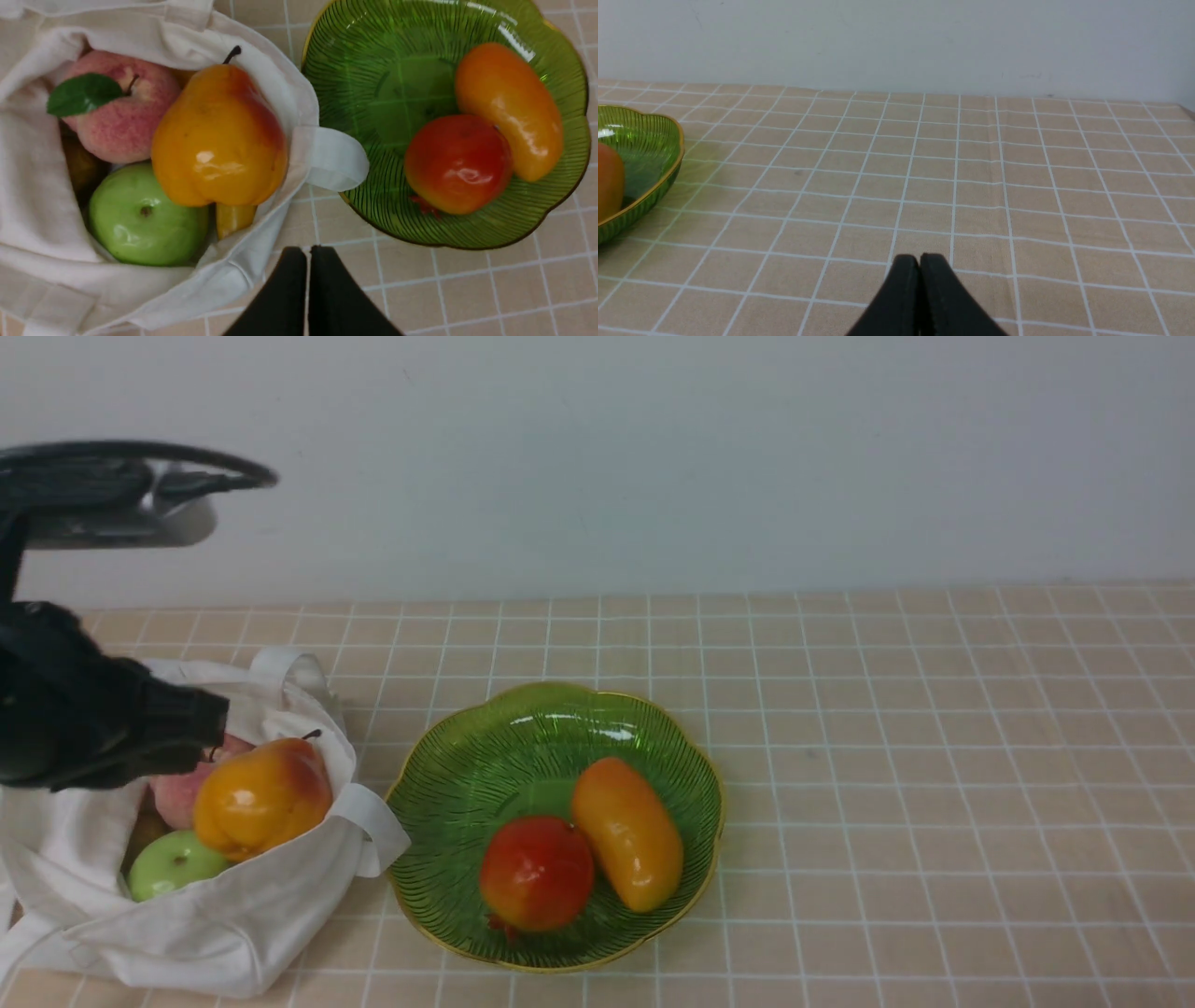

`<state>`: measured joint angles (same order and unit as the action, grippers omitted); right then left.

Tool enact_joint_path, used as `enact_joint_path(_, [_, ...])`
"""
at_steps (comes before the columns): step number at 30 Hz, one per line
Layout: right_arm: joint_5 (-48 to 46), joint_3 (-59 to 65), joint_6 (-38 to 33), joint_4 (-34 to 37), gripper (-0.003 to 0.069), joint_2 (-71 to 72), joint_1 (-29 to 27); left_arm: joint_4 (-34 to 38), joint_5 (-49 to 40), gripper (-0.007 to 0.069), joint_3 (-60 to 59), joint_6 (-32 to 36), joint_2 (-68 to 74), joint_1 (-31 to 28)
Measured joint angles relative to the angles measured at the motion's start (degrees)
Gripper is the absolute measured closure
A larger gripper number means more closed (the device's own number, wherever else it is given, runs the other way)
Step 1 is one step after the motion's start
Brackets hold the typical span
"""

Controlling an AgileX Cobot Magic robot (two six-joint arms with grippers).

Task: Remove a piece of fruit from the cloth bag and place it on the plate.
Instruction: Use the left arm to grab a pear from the bag

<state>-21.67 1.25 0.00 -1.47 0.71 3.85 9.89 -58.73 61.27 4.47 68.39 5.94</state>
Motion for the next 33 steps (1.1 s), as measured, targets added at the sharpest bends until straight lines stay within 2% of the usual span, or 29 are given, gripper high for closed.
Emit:
enact_joint_path(4, [0.0,0.0,0.0,0.0,0.0673,0.0,0.0,-0.1,-4.0,0.0620,5.7,2.8,10.2,0.0])
enact_joint_path(10, [0.0,0.0,0.0,0.0,0.0673,0.0,0.0,-2.1,-8.8,0.0475,11.0,4.7,21.5,0.0])
enact_joint_path(13, [0.0,0.0,0.0,0.0,0.0673,0.0,0.0,-4.5,-8.9,0.0256,12.9,4.8,26.5,0.0])
enact_joint_path(14, [0.0,0.0,0.0,0.0,0.0673,0.0,0.0,-4.7,-8.9,0.0244,13.0,4.8,26.6,0.0])
enact_joint_path(15, [0.0,0.0,0.0,0.0,0.0673,0.0,0.0,-5.6,-8.6,0.0165,13.3,4.8,27.0,0.0])
enact_joint_path(20, [0.0,0.0,0.0,0.0,0.0673,0.0,0.0,-8.8,-5.8,-0.0027,13.3,4.9,27.2,0.0])
enact_joint_path(23, [0.0,0.0,0.0,0.0,0.0673,0.0,0.0,-9.0,-4.2,-0.0057,13.4,4.9,28.6,0.0])
enact_joint_path(33, [0.0,0.0,0.0,0.0,0.0673,0.0,0.0,-12.5,-2.1,-0.0059,13.4,2.2,31.7,0.0])
